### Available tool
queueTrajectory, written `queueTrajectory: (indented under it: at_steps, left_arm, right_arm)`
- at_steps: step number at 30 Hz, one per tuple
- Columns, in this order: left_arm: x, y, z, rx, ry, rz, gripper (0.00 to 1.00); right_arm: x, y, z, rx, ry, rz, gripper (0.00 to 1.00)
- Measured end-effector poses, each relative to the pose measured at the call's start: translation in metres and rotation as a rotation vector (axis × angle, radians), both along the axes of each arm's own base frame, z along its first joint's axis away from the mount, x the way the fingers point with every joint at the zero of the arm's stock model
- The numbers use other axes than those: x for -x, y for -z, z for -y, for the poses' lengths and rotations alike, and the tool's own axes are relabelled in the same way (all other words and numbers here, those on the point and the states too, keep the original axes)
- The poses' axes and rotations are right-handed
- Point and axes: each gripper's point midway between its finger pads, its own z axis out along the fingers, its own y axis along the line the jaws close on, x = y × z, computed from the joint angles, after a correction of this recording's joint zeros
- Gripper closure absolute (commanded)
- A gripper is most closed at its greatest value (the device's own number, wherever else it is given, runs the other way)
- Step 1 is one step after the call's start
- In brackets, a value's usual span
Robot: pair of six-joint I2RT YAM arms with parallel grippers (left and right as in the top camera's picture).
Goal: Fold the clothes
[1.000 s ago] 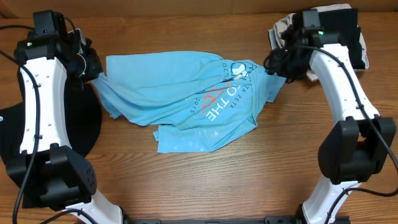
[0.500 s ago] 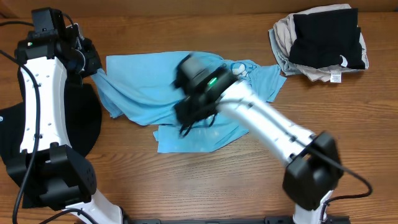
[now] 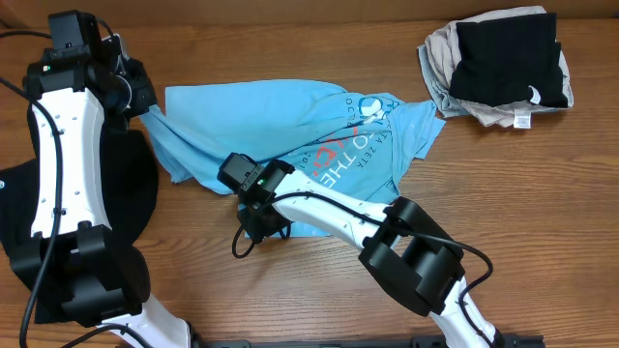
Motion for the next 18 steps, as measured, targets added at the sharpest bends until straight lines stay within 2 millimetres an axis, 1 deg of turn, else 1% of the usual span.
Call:
queueTrajectory:
  at_steps: [2, 5, 7, 10, 15, 16, 18]
  left_arm:
    - [0.0, 0.0, -0.001, -0.007, -0.004, -0.002, 0.96]
    - [0.001, 0.0, -0.003, -0.016, -0.008, -0.004, 0.96]
    - [0.001, 0.0, -0.004, -0.02, -0.01, -0.004, 0.96]
    - [0.001, 0.0, -0.004, -0.023, -0.011, -0.005, 0.96]
    - [0.001, 0.0, -0.004, -0.023, -0.012, -0.005, 0.96]
    - [0.001, 0.0, -0.004, -0.023, -0.012, -0.005, 0.96]
    - [0.001, 0.0, -0.004, -0.023, -0.012, -0.005, 0.96]
  right_arm:
    - [-0.001, 0.002, -0.001, -0.004, 0.018, 0.001, 0.55]
    - [-0.009, 0.0, -0.012, -0.046, 0.035, 0.031, 0.56]
    - [-0.011, 0.0, -0.015, -0.061, 0.041, 0.042, 0.56]
    - [-0.007, 0.004, -0.017, -0.058, 0.038, 0.04, 0.56]
    - [0.0, 0.004, -0.022, -0.058, 0.022, 0.046, 0.56]
    - [0.001, 0.004, -0.022, -0.058, 0.021, 0.045, 0.59]
    - [0.002, 0.005, -0.022, -0.056, 0.015, 0.044, 0.72]
